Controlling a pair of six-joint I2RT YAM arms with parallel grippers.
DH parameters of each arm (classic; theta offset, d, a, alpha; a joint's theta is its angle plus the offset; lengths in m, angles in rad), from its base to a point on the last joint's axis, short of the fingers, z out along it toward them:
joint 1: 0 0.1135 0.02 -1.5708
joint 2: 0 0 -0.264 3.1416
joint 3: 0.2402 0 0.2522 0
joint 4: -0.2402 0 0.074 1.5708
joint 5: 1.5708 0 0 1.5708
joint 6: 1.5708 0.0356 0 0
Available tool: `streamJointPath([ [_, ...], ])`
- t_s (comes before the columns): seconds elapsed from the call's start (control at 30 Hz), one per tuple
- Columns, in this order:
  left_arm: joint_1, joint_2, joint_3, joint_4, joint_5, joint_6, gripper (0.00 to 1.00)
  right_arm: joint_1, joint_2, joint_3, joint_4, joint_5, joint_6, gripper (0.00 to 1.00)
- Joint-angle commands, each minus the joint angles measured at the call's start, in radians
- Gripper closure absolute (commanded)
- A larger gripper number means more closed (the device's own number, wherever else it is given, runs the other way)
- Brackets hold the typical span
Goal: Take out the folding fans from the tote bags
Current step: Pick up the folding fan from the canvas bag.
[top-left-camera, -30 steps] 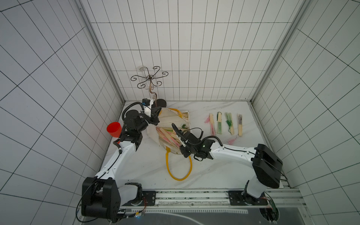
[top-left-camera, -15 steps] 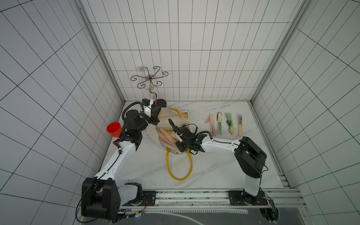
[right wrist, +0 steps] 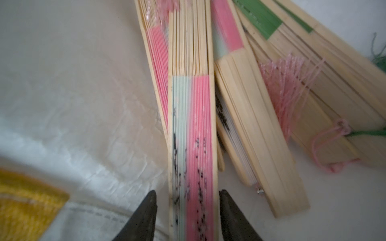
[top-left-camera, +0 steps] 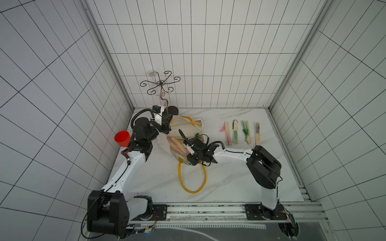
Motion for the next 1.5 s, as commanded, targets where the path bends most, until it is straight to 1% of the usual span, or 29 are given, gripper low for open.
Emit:
streamJointPath([
  [0.0, 0.005, -0.016, 0.042, 0.04, -0.009, -0.007, 1.0, -0.003, 0.028, 0.084, -0.012, -0.019, -0.011, 0.55],
  [0.13, 0.005, -0.018, 0.041, 0.04, -0.009, -0.009, 1.0, -0.004, 0.035, 0.086, -0.013, -0.025, -0.013, 0.61],
  [0.3, 0.008, -0.02, 0.041, 0.042, -0.014, -0.009, 1.0, -0.004, 0.013, 0.089, -0.029, -0.025, -0.013, 0.75],
  [0.37, 0.008, -0.02, 0.041, 0.043, -0.014, -0.011, 1.0, -0.004, -0.005, 0.088, -0.033, -0.02, -0.01, 0.79],
  [0.6, 0.019, -0.023, 0.042, 0.046, -0.012, -0.017, 1.0, -0.004, -0.058, 0.093, -0.071, 0.024, 0.006, 0.83],
  [0.93, 0.03, -0.023, 0.038, 0.052, -0.024, -0.027, 1.0, -0.003, -0.143, 0.104, -0.117, 0.036, 0.027, 0.84],
  [0.97, 0.03, -0.022, 0.038, 0.052, -0.03, -0.029, 1.0, -0.001, -0.156, 0.102, -0.144, 0.038, 0.028, 0.84],
  [1.2, 0.033, -0.021, 0.036, 0.052, -0.07, -0.04, 1.0, 0.012, -0.309, 0.027, -0.206, 0.049, 0.057, 0.86],
  [1.33, 0.033, -0.019, 0.038, 0.057, -0.077, -0.048, 1.0, 0.014, -0.417, -0.05, -0.221, 0.056, 0.096, 0.9],
  [1.47, 0.033, -0.017, 0.039, 0.056, -0.088, -0.051, 1.0, 0.015, -0.498, -0.09, -0.257, 0.085, 0.126, 0.94],
])
